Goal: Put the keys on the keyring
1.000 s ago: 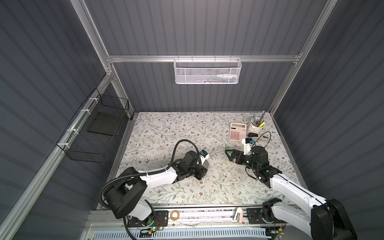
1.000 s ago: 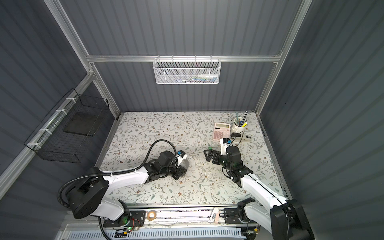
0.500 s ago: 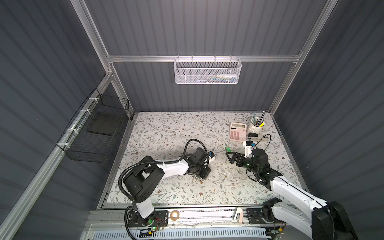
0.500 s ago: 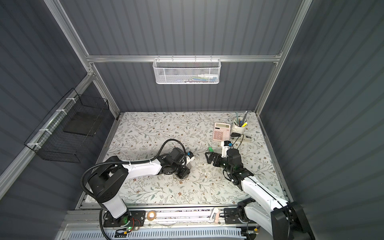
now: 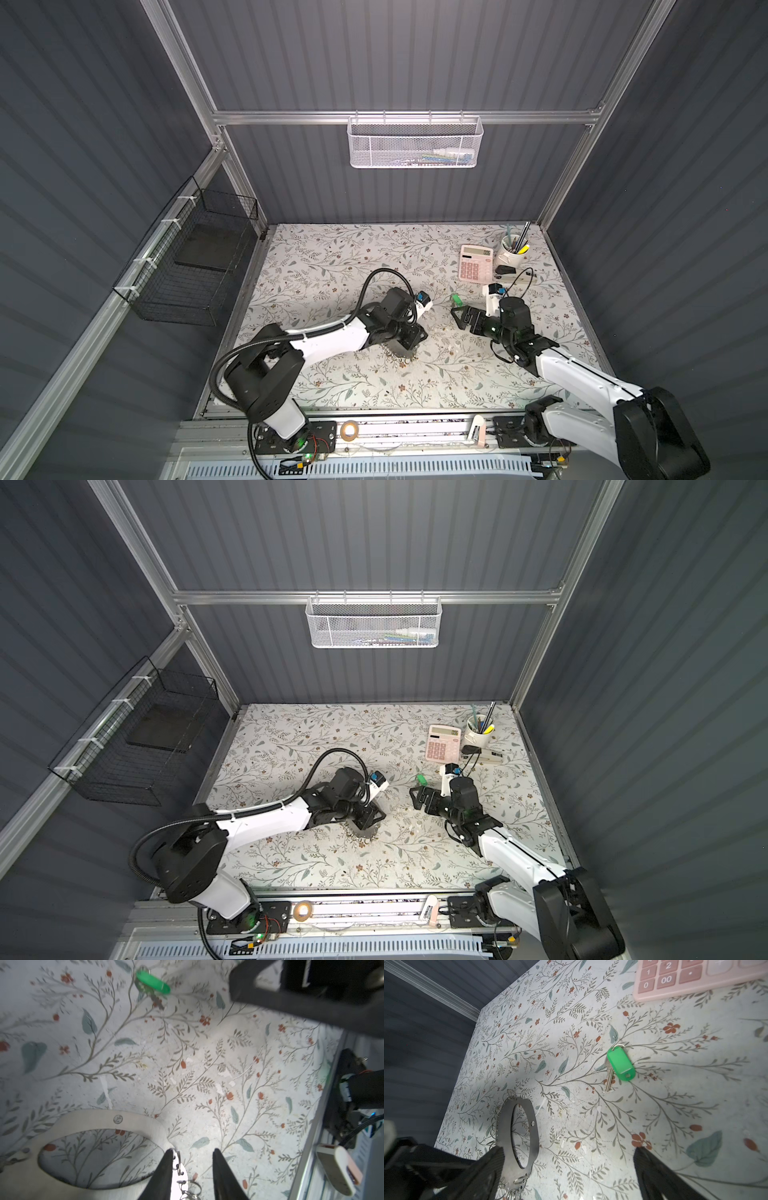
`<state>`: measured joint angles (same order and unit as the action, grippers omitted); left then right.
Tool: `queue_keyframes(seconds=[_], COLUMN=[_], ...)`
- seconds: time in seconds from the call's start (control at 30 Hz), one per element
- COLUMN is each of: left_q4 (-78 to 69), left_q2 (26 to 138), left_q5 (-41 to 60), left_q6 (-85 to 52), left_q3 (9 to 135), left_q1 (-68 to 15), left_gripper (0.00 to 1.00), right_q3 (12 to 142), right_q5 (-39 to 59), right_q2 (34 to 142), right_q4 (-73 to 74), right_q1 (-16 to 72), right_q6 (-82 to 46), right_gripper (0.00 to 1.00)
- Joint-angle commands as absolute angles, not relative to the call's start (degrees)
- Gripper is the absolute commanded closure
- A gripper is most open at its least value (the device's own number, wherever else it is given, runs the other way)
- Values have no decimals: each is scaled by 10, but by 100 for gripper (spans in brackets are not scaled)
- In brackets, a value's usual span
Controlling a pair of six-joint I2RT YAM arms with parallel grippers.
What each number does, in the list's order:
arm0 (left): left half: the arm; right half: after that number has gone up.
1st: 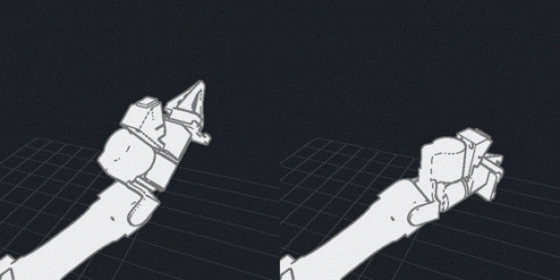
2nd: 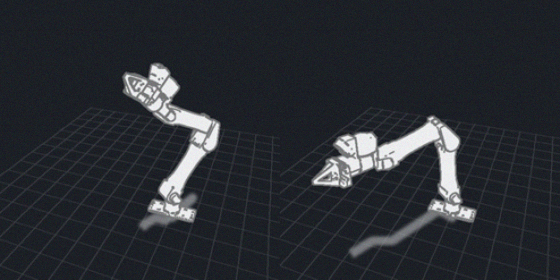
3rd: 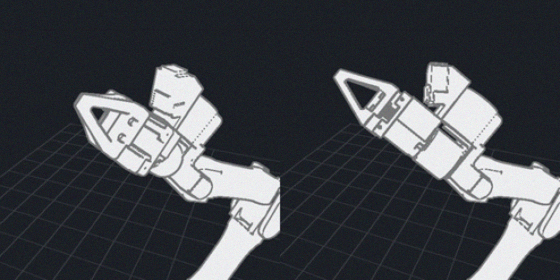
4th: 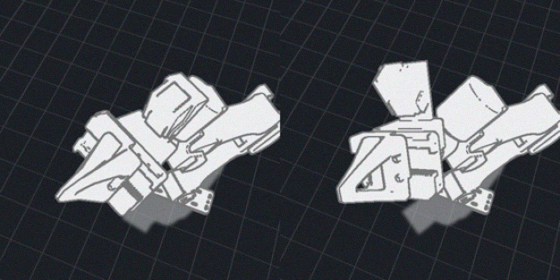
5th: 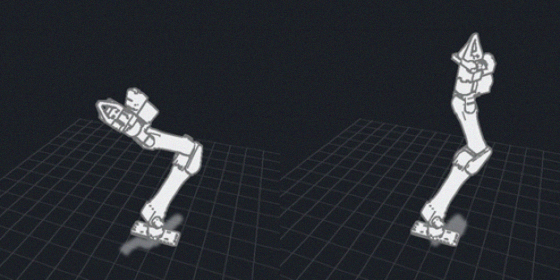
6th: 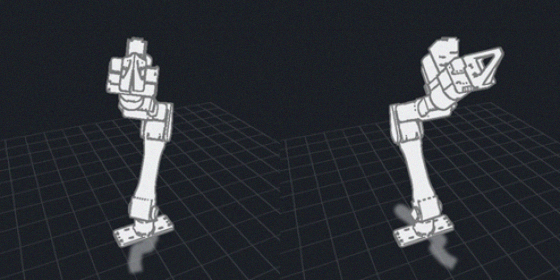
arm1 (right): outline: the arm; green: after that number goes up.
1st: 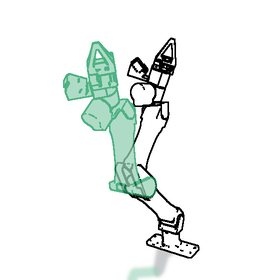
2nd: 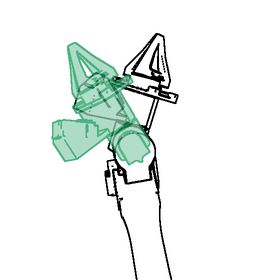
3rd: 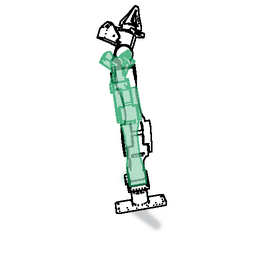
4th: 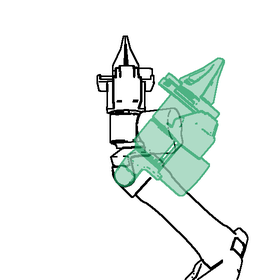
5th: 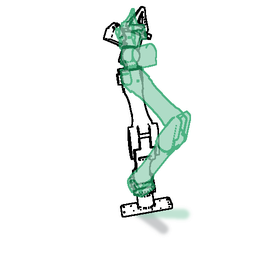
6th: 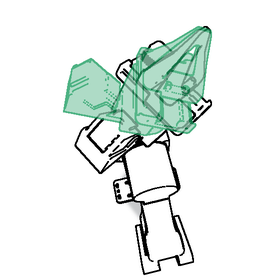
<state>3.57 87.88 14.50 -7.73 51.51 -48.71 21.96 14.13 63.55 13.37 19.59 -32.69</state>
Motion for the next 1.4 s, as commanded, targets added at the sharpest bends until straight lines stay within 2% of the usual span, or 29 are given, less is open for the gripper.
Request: queue_keyframes(seconds=[0.0, 0.1, 0.33, 0.43, 0.63, 0.73, 0.87, 1.0, 1.17, 1.37], left_q4=[-7, 3, 176, 233, 323, 299, 301, 304, 301, 303], left_q2=[807, 726, 554, 517, 483, 448, 411, 391, 381, 376], left_q5=[162, 165, 19, -4, -41, -38, -52, -35, -21, -13], left_q6=[-121, -146, -139, -129, -66, -63, -62, -62, -62, -60], left_q3=[478, 451, 465, 479, 493, 463, 458, 452, 451, 451], left_q1=[-448, -406, -401, -401, -400, -401, -400, -401, -401, -401], left_gripper=[62, 53, 21, 1, 0, 0, 0, 0, 0, 0], right_q3=[247, 269, 381, 429, 514, 524, 599, 619, 647, 646], right_q5=[134, 114, 20, 9, -48, -28, -34, -4, 8, 35], right_q2=[637, 662, 699, 730, 805, 833, 914, 960, 989, 983], right_q4=[119, 75, -136, -203, -293, -286, -355, -359, -375, -364], right_q1=[211, 229, 324, 366, 449, 448, 449, 460, 475, 489], right_q6=[-299, -284, -250, -273, -199, -112, -75, -44, -4, 30], right_gripper=[1, 1, 3, 5, 7, 12, 27, 29, 40, 46])
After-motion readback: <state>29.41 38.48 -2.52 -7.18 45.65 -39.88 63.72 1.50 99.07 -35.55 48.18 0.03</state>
